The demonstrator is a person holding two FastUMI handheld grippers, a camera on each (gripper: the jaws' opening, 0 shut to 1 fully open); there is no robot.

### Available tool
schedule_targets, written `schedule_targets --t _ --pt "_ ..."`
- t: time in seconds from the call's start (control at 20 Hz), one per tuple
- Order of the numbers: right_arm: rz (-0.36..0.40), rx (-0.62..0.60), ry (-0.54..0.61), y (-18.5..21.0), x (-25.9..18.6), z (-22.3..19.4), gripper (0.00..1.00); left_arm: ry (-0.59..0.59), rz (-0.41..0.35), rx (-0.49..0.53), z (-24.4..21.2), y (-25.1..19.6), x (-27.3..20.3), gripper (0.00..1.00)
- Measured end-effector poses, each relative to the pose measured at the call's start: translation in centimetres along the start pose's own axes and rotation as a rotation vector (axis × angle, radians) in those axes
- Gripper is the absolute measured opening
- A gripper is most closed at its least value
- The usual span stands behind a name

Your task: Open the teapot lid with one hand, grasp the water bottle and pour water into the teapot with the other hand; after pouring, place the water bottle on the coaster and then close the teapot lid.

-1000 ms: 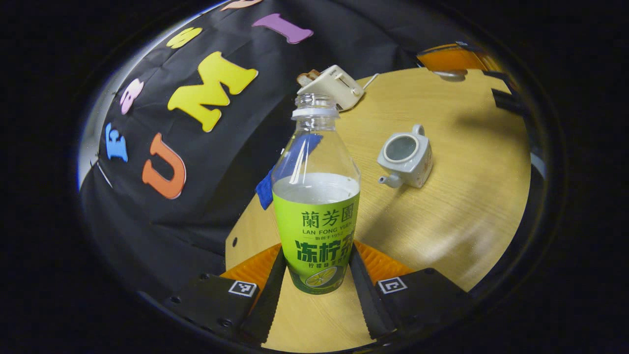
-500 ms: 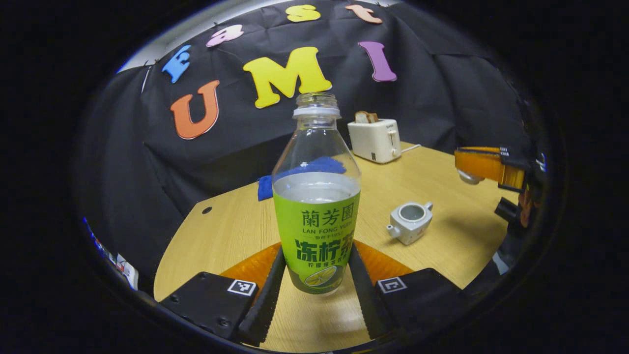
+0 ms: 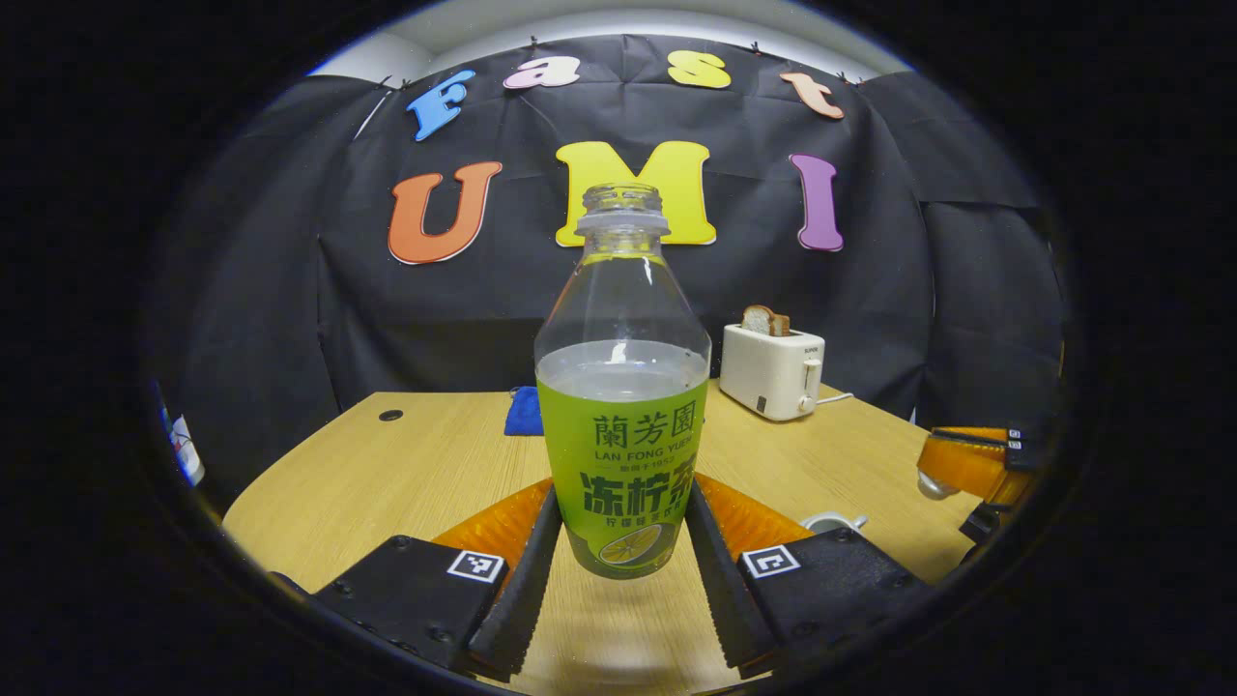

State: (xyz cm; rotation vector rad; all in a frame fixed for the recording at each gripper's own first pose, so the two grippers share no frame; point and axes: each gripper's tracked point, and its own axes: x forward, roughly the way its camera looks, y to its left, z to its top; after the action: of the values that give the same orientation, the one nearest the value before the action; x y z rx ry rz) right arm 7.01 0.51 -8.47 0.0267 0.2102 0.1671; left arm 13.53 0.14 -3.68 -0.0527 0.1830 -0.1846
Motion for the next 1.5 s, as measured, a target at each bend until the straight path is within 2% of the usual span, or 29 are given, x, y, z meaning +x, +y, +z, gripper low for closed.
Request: schedule_targets --t 0.15,0.5,0.55,0.6,0.85,1.05,1.1,1.45,1.5 --pt "-0.001 0.009 0.017 0.2 0.7 -0.6 0.01 -0.033 0.001 -0.032 0.8 0.6 3.3 0.74" --pt "0.006 0.017 0.044 0.0 2.0 -1.9 0.01 -0.004 0.018 -0.005 -1.0 2.0 10.0 0.75" --pt "0.004 0.019 0.048 -0.1 2.1 -2.1 0.01 0.001 0.02 -0.001 -1.3 2.0 10.5 0.72" --pt "0.001 0.021 0.05 -0.3 2.2 -2.3 0.01 0.007 0.021 0.002 -1.8 2.1 11.0 0.74" --pt "-0.01 0.034 0.072 -1.2 2.8 -3.2 0.04 0.075 0.016 -0.016 -4.4 2.1 12.6 0.76" --pt "-0.011 0.035 0.076 -1.2 2.8 -3.5 0.02 0.098 0.006 -0.03 -5.1 2.0 12.8 0.77" --pt "-0.009 0.034 0.078 -1.1 2.9 -3.6 0.04 0.102 0.002 -0.028 -5.4 1.9 12.9 0.77" --pt "-0.008 0.029 0.076 -1.0 2.8 -3.5 0.02 0.112 -0.003 0.009 -5.7 1.6 12.6 0.8" --pt "-0.008 0.028 0.075 -1.0 2.7 -3.5 0.01 0.119 -0.001 0.009 -5.8 1.5 12.5 0.92"
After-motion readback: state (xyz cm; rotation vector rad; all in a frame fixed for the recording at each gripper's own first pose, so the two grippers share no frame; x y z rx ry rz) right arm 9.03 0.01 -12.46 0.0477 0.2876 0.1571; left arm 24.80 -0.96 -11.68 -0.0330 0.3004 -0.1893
